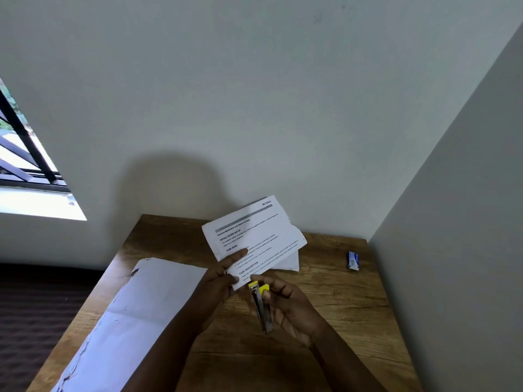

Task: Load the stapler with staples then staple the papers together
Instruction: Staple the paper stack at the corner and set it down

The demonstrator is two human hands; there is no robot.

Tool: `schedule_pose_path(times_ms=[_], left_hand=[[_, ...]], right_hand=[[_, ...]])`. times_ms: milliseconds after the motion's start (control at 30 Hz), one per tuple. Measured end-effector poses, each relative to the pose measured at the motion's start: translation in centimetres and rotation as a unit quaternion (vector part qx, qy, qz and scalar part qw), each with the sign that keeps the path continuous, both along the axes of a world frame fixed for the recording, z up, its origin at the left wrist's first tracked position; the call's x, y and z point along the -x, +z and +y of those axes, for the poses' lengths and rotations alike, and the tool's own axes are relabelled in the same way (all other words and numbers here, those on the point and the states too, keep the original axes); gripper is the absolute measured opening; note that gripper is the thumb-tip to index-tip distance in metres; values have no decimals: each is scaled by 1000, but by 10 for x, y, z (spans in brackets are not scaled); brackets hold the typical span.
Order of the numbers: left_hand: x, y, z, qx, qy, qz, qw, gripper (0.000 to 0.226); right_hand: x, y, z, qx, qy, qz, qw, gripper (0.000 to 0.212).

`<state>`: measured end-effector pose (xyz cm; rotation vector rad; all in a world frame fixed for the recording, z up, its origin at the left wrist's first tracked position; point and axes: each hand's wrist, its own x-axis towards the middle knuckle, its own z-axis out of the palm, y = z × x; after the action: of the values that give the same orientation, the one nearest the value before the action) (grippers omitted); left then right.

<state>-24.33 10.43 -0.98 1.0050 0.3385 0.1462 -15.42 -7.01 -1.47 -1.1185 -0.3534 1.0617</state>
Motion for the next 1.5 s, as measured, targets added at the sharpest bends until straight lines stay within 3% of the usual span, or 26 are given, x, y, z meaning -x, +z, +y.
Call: schedule_pose_path(times_ms=[133,300,467,733,1033,1500], left_hand=[[-2,-1,-2,2,-1,-7,1000,55],[-3,-3,1,2,2,-8,1000,51],[-1,0,0,-73,-5,4,997,52],[-4,1,1,-50,-20,-6,999,54],[-2,5,-1,-129,-35,20,991,53],[0,4,-6,-70,-50,3,996,50]], right_hand=[[6,8,9,27,-23,-29,999,46],[11,12,12,41,-70,-1,997,39],[14,16,18,33,-94,16,995,40],[17,16,25,37,-145,7,989,46],[17,18,28,48,-158,15,986,39],[20,16,32,33,-175,53,983,34]])
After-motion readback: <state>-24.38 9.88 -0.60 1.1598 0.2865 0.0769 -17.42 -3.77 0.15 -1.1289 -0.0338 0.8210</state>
